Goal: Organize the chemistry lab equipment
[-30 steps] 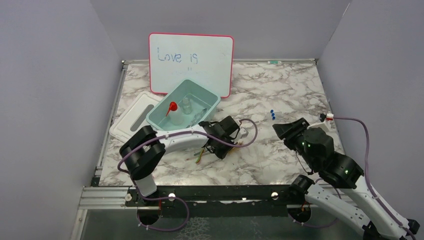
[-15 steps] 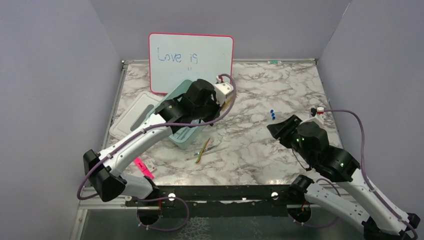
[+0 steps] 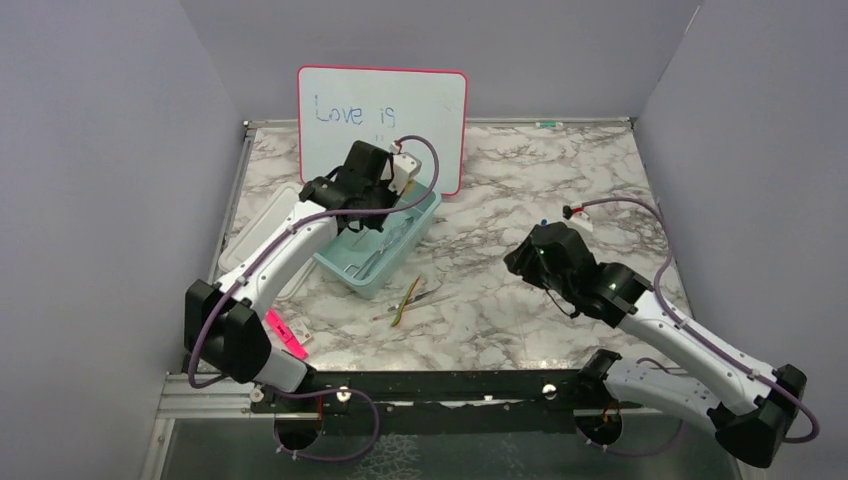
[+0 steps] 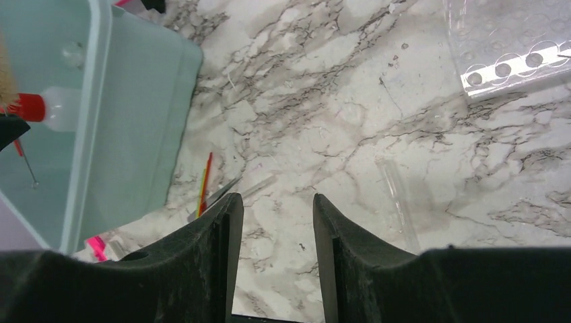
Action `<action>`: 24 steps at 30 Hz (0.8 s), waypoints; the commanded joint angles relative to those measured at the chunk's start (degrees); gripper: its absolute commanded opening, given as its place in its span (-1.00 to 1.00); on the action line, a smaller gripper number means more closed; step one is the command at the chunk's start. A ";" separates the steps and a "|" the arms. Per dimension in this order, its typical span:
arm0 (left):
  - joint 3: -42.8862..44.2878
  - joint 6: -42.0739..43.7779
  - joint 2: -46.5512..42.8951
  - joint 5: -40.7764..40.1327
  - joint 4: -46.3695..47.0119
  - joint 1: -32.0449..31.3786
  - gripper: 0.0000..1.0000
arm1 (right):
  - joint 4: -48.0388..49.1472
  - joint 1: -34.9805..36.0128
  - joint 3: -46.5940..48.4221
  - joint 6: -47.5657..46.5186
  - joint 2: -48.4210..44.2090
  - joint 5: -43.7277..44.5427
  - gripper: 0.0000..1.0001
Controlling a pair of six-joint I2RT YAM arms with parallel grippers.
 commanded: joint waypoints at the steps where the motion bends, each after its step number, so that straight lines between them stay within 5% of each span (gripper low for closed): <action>1: -1.60 2.00 4.07 6.42 -0.40 1.68 -1.00 | 5.17 0.37 -3.46 -3.25 3.24 -1.89 -0.08; 11: -0.47 0.28 14.00 16.93 -0.13 6.99 -0.97 | 11.16 0.38 -7.42 -2.04 7.40 -6.37 -0.11; 24: 1.39 -1.25 10.34 17.85 -0.18 6.97 -0.32 | 3.10 0.36 -7.46 -2.64 12.45 2.03 0.03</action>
